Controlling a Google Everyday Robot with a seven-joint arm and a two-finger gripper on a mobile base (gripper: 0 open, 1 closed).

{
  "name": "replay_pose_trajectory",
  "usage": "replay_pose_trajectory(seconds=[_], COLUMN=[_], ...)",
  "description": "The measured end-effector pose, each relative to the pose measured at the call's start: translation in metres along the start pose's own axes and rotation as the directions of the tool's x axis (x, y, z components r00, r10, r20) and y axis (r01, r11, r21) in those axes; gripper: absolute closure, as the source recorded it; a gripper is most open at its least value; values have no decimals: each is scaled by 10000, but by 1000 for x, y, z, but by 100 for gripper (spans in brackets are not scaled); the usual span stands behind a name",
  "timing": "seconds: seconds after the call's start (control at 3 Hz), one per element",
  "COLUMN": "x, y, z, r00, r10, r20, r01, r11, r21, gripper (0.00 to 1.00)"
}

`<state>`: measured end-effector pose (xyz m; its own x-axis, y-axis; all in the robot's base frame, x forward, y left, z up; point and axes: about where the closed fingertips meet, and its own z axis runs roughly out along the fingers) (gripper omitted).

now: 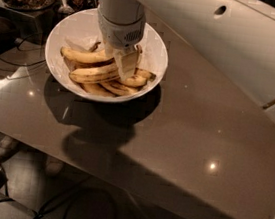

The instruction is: Pick banana from white bowl

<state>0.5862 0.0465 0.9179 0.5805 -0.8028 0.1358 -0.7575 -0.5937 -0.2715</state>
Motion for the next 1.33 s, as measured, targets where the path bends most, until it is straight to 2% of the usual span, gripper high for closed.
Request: replay_pose_trajectory(seconds=[0.33, 0.67, 1.0, 1.33], x=[-1, -4, -5, -5], y=[2, 9, 17, 17], z=[11, 24, 33, 32], r00=[9999, 9995, 9988, 9988], r10=[11, 99, 306, 307], r20=[120, 286, 369, 369], r01=[-8, -84, -285, -286], r11=[9997, 9986, 9980, 9980], r21=[-224, -513, -560, -560], gripper=[55, 52, 70, 94])
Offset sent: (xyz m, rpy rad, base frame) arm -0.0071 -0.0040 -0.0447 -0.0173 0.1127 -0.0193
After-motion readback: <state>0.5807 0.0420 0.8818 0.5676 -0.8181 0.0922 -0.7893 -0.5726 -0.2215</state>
